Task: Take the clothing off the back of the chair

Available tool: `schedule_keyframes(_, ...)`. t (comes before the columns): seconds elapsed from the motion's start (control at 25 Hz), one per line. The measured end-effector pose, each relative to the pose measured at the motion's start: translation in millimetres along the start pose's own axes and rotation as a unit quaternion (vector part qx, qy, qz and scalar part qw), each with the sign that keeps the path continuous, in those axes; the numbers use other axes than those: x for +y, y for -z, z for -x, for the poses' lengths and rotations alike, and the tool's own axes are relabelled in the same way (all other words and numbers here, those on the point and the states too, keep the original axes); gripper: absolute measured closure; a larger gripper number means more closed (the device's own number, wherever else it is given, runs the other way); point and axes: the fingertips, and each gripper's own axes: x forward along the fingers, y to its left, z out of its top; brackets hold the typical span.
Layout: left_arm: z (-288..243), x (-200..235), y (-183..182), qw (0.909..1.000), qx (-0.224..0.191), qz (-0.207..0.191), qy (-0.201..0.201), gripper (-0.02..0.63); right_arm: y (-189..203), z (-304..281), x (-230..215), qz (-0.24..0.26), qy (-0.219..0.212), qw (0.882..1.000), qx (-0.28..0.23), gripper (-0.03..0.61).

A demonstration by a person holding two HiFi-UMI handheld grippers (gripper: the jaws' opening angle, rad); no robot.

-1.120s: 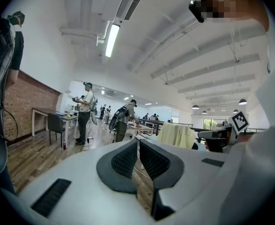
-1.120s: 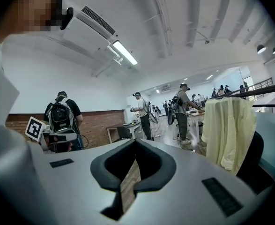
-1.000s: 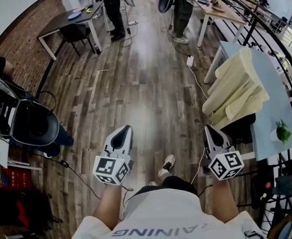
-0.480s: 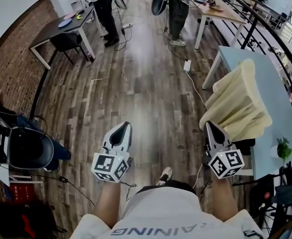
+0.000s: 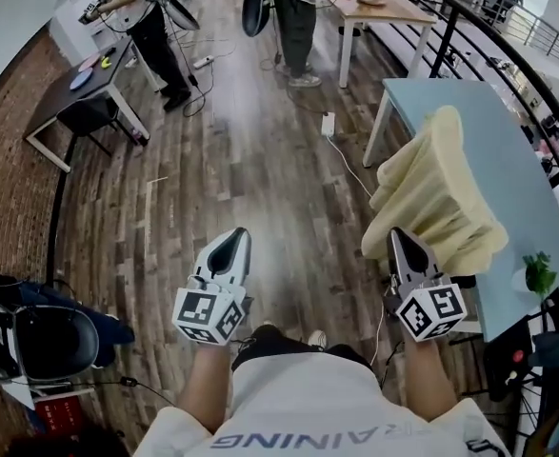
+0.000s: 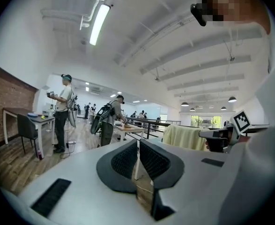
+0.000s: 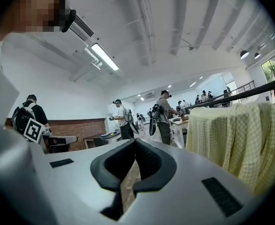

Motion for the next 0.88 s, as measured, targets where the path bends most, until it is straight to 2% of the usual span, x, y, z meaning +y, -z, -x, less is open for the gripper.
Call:
schedule_keyframes(0.2, -69, -12, -9, 0.9968, 0.008, -0.008, 0.079, 0.569, -10, -5, -37, -0.01, 0.069, 0.997, -0.014, 0.555)
schedule_keyframes(0.36, -141, -14, -11, 0.9891, 0.018, -0.007, 0.146, 0.569, -23, -16, -64, 0.002, 0.128, 0.991, -0.034, 0.555)
schedule_keyframes(0.52, -211, -23, -22, 0.978, 0.023, -0.016, 0.207, 0.569, -52, -26, -99, 0.013, 0.186, 0.981, -0.059, 0.555)
schedule_keyframes(0.64, -255, -34, -28, 0.9642, 0.03, -0.016, 0.263, 0.569, -67, -22, -116, 0.019, 0.246, 0.966, -0.074, 0.555)
schedule_keyframes(0.88, -309, -62, -28, 0.9282, 0.045, -0.022, 0.369, 0.569, -68, 3, -131, 0.018, 0.363, 0.927, -0.092, 0.555)
